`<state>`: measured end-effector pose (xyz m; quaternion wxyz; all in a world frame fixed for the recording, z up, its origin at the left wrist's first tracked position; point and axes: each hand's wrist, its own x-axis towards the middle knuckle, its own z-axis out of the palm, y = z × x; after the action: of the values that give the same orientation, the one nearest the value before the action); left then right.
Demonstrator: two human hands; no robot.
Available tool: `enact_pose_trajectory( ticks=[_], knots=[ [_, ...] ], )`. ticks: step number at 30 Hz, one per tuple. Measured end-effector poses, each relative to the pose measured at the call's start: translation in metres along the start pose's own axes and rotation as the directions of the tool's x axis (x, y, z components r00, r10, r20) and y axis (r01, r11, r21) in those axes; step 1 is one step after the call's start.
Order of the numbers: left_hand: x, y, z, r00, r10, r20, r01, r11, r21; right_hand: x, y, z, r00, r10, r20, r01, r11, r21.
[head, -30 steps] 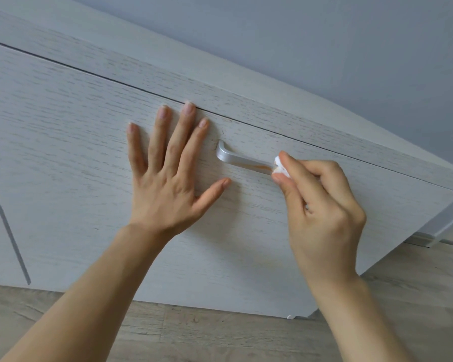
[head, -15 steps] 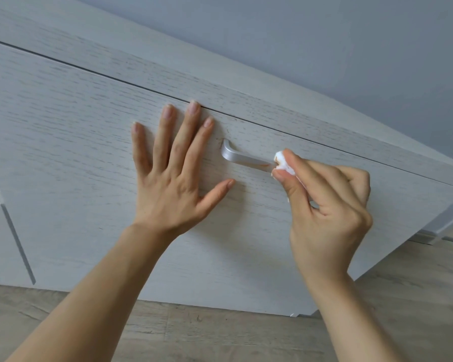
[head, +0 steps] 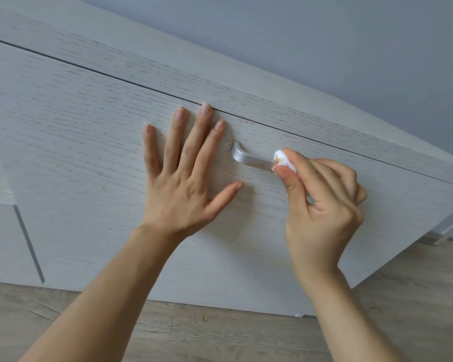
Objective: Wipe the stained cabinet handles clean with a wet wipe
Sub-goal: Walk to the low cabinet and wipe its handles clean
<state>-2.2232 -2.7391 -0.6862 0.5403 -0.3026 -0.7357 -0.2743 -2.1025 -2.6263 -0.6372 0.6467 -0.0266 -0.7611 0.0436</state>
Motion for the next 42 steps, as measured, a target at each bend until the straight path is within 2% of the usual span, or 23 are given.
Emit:
enact_pose_trajectory(
  ticks=[6,10,13,22,26,33,37,42],
  knots=[
    [-0.002,-0.002,-0.004,0.999,0.020,-0.029,-0.020,1.000,-0.015,-0.001,0.000,-0.006,0.998,0.065,0.018,-0.065,0.997,0.034],
    [-0.004,-0.011,-0.006,0.997,0.061,-0.050,-0.062,0.998,-0.017,0.002,0.008,-0.013,0.992,-0.089,0.090,0.096,0.993,-0.073],
    [-0.006,-0.015,-0.006,0.998,0.052,-0.034,-0.053,0.999,-0.002,0.004,0.000,-0.005,0.988,-0.142,0.067,0.148,0.986,-0.083],
    [-0.007,-0.015,-0.002,0.999,0.037,-0.019,-0.037,0.999,0.035,0.002,-0.007,0.004,0.992,-0.104,0.066,0.103,0.995,0.014],
    [-0.007,-0.011,-0.001,0.999,0.025,-0.029,-0.024,1.000,0.020,-0.001,-0.003,-0.001,1.000,-0.005,0.008,0.004,0.995,0.100],
    [-0.007,-0.012,0.000,0.998,0.030,-0.047,-0.029,0.999,0.018,-0.002,-0.012,0.008,0.984,-0.172,0.041,0.173,0.984,-0.030],
    [-0.007,-0.013,0.001,0.998,0.038,-0.050,-0.037,0.999,0.016,0.001,-0.008,0.004,0.985,-0.169,0.035,0.173,0.977,-0.126],
    [-0.008,-0.012,0.003,0.998,0.019,-0.052,-0.017,0.999,0.038,0.002,-0.015,0.008,0.982,-0.183,0.037,0.186,0.974,-0.128]
  ],
)
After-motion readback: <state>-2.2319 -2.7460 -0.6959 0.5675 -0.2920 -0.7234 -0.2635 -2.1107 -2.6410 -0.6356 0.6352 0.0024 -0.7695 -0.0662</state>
